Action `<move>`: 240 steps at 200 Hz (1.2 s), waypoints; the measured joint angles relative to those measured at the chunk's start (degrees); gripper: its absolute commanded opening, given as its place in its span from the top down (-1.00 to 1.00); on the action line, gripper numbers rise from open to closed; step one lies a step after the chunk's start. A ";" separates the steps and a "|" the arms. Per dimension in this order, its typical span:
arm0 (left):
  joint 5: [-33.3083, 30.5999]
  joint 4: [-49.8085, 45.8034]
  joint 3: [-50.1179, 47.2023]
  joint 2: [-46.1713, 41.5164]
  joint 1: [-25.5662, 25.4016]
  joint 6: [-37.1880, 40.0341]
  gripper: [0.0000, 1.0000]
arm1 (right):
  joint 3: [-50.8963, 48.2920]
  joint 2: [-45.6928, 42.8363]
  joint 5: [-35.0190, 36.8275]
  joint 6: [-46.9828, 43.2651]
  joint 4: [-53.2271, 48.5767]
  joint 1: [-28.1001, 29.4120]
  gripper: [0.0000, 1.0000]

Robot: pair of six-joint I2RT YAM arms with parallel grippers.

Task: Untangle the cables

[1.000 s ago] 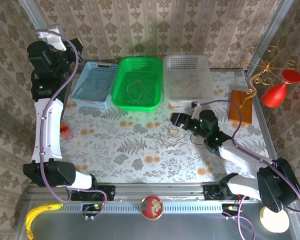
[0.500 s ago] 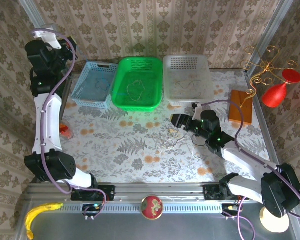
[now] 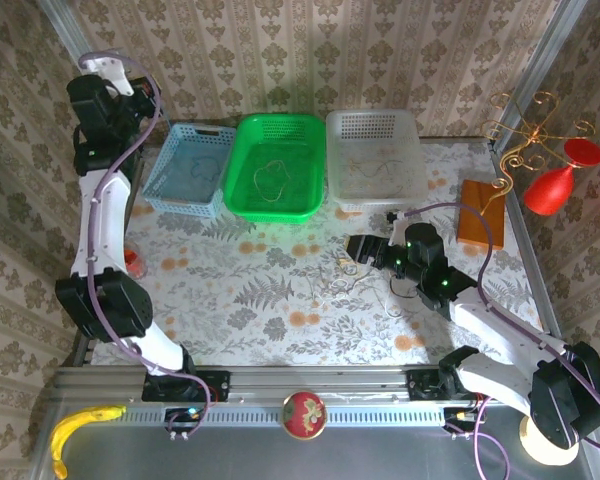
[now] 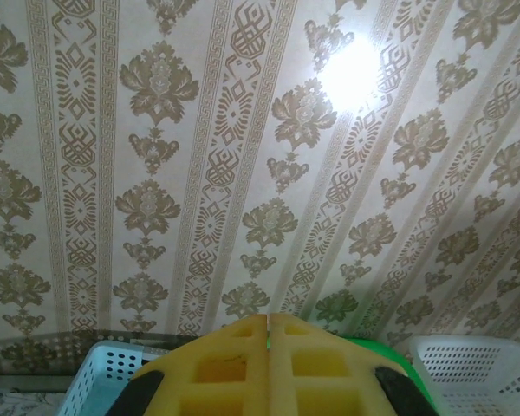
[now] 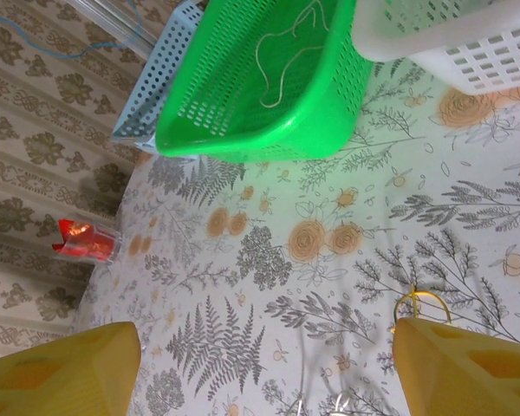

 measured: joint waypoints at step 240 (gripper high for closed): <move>-3.67 0.74 -4.37 12.28 2.73 7.87 0.02 | 2.05 -1.03 -1.57 -2.93 -9.14 -3.63 -0.76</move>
